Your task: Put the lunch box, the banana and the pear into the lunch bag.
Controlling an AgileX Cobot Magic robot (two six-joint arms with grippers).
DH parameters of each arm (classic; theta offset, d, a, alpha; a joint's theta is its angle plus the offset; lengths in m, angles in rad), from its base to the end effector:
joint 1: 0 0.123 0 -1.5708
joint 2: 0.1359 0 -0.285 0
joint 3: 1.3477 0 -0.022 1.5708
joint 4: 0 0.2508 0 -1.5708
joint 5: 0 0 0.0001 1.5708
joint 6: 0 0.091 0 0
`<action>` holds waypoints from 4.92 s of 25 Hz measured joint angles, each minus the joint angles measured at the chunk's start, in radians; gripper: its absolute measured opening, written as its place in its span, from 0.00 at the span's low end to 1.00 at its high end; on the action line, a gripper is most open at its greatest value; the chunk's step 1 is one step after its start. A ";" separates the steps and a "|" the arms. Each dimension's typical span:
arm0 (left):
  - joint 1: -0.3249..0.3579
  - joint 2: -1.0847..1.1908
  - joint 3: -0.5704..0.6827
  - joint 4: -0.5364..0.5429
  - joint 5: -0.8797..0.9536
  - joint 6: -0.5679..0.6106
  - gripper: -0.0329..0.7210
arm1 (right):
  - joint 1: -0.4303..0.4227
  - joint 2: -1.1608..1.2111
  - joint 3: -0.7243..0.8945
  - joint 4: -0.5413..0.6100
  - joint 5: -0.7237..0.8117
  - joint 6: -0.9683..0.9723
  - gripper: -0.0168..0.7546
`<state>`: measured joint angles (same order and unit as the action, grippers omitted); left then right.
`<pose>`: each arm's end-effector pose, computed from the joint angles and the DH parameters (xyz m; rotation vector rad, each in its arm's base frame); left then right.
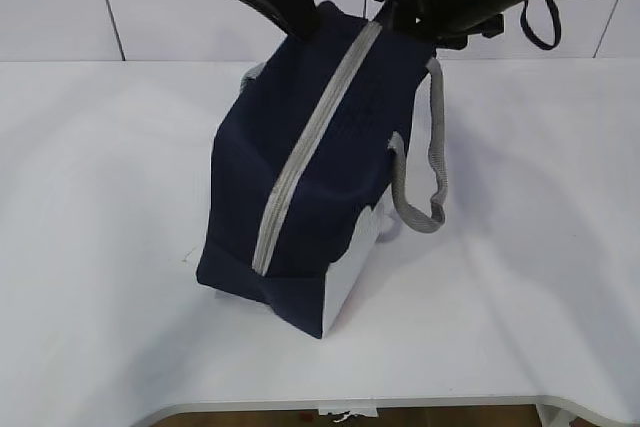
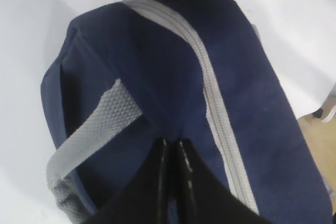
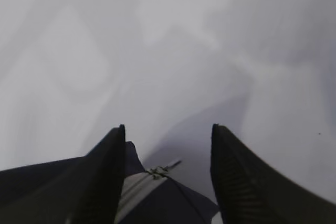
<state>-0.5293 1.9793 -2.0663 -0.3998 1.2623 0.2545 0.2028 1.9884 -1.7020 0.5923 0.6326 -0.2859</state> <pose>0.3556 -0.2471 0.3580 0.9791 2.4663 -0.6366 0.4475 0.1227 0.2790 -0.1635 2.3342 0.5977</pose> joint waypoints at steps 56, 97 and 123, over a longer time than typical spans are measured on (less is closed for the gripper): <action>0.000 -0.679 0.374 0.280 0.003 -0.166 0.52 | 0.000 -0.667 0.069 -0.407 0.628 0.130 0.56; 0.000 -1.924 1.366 0.306 -0.065 -0.166 0.42 | 0.000 -1.809 0.920 -0.454 0.628 0.125 0.56; 0.000 -1.963 1.541 0.321 -0.146 -0.167 0.38 | 0.000 -2.005 1.197 -0.491 0.526 0.128 0.56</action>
<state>-0.5293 0.0168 -0.5248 -0.0791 1.1165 0.0876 0.2028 -0.0165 -0.5049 0.1014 1.1589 -0.1576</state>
